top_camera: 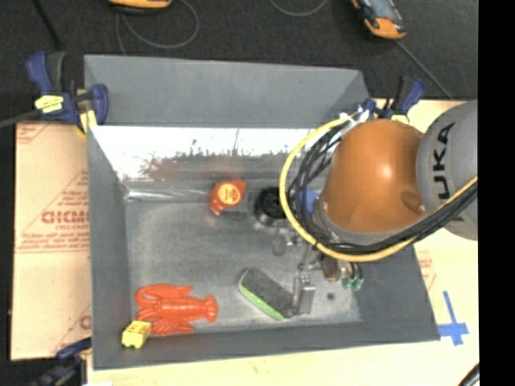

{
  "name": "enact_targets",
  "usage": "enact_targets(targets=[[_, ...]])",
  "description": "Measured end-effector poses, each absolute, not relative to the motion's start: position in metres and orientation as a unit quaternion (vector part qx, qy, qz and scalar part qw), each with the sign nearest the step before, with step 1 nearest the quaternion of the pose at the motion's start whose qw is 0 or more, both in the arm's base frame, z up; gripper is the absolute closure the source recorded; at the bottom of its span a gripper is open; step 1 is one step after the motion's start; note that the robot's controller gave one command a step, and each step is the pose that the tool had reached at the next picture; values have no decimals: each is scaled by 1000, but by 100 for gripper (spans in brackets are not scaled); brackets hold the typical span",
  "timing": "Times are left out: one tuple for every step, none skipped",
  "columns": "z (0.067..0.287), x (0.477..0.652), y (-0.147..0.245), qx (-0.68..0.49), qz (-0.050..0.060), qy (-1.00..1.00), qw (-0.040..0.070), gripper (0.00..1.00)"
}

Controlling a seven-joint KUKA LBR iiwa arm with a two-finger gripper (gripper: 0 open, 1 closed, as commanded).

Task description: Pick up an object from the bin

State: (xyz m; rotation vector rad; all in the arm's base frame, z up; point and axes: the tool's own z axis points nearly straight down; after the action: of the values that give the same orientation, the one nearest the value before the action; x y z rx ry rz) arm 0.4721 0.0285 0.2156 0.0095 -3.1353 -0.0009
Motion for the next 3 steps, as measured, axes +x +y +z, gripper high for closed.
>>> enact_targets(targets=[[220, 474, 29, 3, -1, -1000, -1, 0], [187, 498, 26, 20, 1, -1000, -5, 0], [127, 506, 46, 15, -1, -1000, -3, 0]])
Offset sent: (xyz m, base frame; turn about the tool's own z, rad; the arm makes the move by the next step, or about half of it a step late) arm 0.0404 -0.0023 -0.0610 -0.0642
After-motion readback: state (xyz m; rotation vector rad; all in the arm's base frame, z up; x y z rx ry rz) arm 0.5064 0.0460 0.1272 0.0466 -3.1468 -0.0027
